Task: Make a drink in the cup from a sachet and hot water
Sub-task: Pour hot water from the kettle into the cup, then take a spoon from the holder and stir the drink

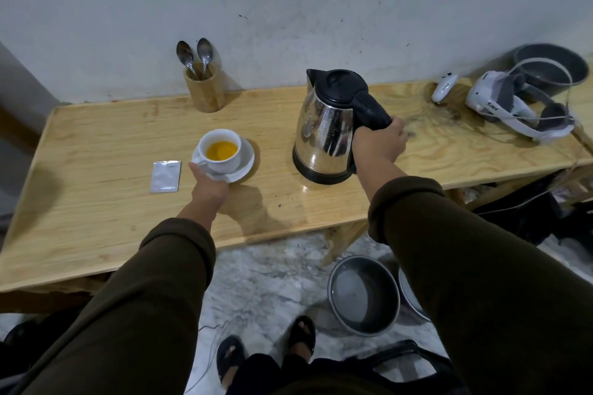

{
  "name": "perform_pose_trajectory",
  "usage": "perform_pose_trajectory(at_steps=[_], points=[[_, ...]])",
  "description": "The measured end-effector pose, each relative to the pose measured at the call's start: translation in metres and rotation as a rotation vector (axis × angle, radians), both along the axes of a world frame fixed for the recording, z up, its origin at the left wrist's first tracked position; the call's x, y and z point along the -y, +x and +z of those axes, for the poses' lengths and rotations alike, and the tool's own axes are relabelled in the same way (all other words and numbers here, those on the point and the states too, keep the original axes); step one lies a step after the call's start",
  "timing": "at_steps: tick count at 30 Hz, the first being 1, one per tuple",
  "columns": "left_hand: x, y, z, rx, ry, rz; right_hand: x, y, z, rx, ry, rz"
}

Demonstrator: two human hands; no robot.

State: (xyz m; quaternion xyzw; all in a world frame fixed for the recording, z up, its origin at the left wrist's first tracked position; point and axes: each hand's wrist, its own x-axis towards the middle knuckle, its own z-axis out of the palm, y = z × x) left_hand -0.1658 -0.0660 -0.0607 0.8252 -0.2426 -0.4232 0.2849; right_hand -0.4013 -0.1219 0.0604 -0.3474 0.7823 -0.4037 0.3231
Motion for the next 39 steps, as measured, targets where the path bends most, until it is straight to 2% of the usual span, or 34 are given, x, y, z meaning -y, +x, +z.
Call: perform_pose_trajectory(at_steps=[10, 13, 21, 26, 29, 33, 37, 39], points=[[-0.014, 0.024, 0.023, -0.113, -0.042, -0.179, -0.034, 0.066, 0.013, -0.123, 0.029, 0.013], [-0.013, 0.034, 0.028, -0.126, -0.036, -0.223, -0.039, 0.094, 0.013, -0.106, 0.004, 0.089], [-0.017, 0.054, 0.023, -0.096, -0.058, -0.314, -0.035, 0.148, 0.004, -0.164, 0.089, 0.360], [-0.013, 0.060, 0.015, 0.066, -0.153, -0.277, -0.008, 0.169, 0.001, -0.247, 0.116, 0.520], [-0.003, 0.068, 0.010, 0.131, -0.118, -0.238, 0.020, 0.185, -0.004, -0.300, 0.105, 0.606], [0.011, 0.082, 0.014, 0.244, -0.022, -0.349, 0.058, 0.208, -0.008, -0.399, 0.075, 0.732], [0.025, 0.094, 0.011, 0.228, 0.035, -0.409, 0.096, 0.226, -0.013, -0.406, 0.073, 0.833], [0.027, 0.098, 0.007, 0.138, 0.022, -0.386, 0.112, 0.235, -0.021, -0.372, 0.077, 0.860]])
